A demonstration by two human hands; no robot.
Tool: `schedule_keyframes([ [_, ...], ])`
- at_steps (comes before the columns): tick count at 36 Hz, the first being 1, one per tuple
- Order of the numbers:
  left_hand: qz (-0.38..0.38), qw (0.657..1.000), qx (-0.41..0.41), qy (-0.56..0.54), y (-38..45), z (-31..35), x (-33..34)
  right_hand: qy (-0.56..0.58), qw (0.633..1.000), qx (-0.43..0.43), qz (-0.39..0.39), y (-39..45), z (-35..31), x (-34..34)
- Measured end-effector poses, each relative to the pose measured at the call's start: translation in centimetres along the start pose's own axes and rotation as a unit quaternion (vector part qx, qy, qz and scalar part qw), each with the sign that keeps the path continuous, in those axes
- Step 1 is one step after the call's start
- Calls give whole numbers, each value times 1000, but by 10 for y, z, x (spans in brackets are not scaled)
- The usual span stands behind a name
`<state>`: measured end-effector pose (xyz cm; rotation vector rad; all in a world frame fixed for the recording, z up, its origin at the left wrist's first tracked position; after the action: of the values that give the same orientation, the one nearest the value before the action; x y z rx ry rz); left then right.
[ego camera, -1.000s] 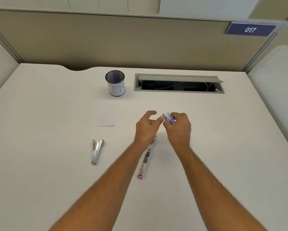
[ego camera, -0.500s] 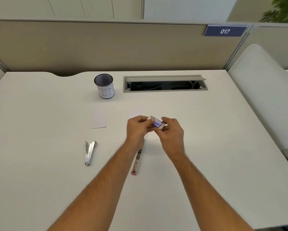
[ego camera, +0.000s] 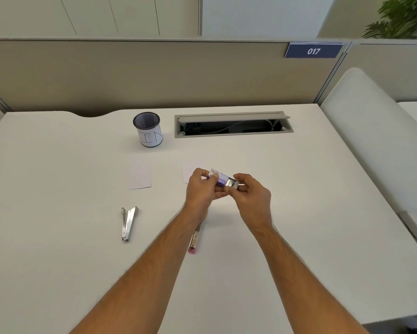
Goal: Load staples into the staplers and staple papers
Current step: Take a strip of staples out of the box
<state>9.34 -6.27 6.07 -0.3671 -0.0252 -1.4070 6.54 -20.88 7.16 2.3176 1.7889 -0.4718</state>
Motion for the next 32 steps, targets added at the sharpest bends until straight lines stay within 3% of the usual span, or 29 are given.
schedule_keyframes([
  [19, 9, 999, 22, 23, -6, -1, 5, -45, 999, 14, -2, 4, -5, -5],
  [25, 7, 999, 26, 29, -10, -5, 1, -15, 999, 29, -8, 3, -5, -8],
  [32, 7, 999, 17, 38, -11, -6, 0, 75, 991, 105, -21, 10, 1, -16],
])
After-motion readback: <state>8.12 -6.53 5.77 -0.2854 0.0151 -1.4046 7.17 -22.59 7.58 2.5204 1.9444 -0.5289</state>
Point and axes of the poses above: each hand's wrist, its own y-axis towards the middle knuckle, its own x-axis out of the palm, z = x × y, the point moved 4 cm from there along y, towards the middle knuckle, and after that the axes turned 6 degrees about x, right-handed, at the moved point
